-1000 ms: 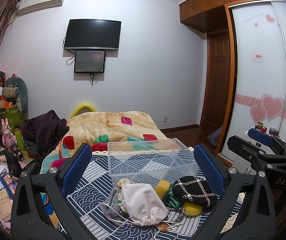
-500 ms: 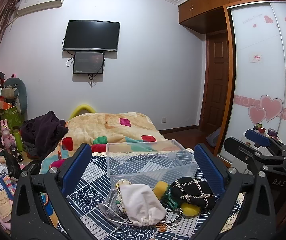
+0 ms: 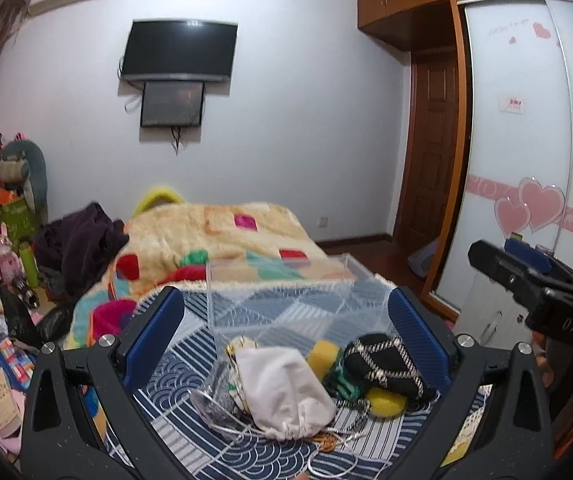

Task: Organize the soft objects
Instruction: 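Grasp the white pouch with the left tool while the right tool grasps the black cap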

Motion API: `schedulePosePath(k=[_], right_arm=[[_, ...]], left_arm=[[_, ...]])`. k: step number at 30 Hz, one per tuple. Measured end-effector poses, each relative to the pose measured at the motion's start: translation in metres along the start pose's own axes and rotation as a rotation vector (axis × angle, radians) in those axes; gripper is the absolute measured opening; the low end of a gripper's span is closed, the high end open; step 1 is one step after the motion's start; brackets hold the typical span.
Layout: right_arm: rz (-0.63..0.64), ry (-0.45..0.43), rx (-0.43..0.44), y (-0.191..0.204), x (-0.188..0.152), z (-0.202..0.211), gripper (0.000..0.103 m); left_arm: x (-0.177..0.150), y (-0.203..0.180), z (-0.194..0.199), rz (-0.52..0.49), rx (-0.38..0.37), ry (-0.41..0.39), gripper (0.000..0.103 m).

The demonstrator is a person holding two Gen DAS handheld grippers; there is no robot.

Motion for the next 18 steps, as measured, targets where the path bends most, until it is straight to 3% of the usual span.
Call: schedulePosePath(k=[14,16,18], right_arm=[[-0.002,0.269,0.081,-0.002,-0.084,-0.019,0.103],[0.003,0.298,0.094,-0.001,-0.093,-0.019,0.103],[-0.006,0.323,0.107,0.000,-0.100,-0.019,0.103]], left_arm=[[-0.080,0.025,-0.033,0.077,0.015,0.204,0.103],[-0.087,0.025,-0.033,0.084,0.010,0.218,0.100],[-0.093,0.026,-0.035,0.093,0.002,0.238,0.089]])
Point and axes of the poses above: each gripper's, at about its wrist camera, not at the fingertips, and z roughly against the way its jaws point, y to its left, x to its top, the point moved 9 cm from there along -z, roughly the way its jaws point, and after that the axes turned 15 degrees about -y, right-handed, at the moved point
